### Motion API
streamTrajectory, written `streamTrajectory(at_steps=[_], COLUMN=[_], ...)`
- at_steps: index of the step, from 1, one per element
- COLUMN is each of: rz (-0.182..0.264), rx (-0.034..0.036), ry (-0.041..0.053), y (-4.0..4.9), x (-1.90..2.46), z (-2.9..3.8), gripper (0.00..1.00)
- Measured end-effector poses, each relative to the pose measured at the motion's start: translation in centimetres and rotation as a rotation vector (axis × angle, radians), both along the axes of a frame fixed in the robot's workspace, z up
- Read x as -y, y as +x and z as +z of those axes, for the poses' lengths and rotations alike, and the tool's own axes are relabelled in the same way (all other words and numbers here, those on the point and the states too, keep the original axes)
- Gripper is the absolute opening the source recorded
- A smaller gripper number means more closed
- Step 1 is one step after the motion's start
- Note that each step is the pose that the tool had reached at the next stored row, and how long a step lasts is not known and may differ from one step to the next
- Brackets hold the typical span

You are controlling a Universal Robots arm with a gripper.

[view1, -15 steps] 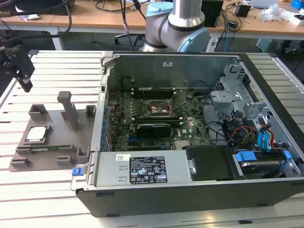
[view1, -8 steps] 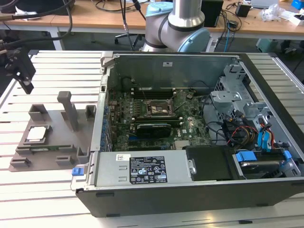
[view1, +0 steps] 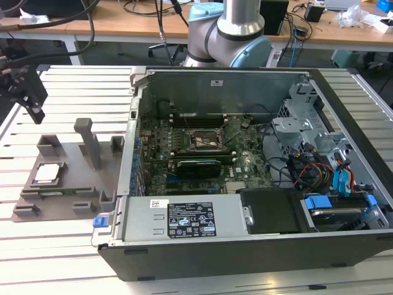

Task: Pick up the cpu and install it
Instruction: 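Pick up the cpu and move it towards the insertion slot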

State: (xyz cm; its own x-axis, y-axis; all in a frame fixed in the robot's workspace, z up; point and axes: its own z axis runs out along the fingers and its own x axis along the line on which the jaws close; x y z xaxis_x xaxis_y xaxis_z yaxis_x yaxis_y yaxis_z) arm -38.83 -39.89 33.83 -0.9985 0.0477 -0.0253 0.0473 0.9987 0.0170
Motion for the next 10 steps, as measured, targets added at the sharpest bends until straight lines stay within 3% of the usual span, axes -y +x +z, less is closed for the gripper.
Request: streamTrajectory(at_steps=[10], rz=[0.000], rx=[-0.0001], ry=[-0.0001], y=[0.00], x=[0.00], z=[-0.50], gripper=[0.84])
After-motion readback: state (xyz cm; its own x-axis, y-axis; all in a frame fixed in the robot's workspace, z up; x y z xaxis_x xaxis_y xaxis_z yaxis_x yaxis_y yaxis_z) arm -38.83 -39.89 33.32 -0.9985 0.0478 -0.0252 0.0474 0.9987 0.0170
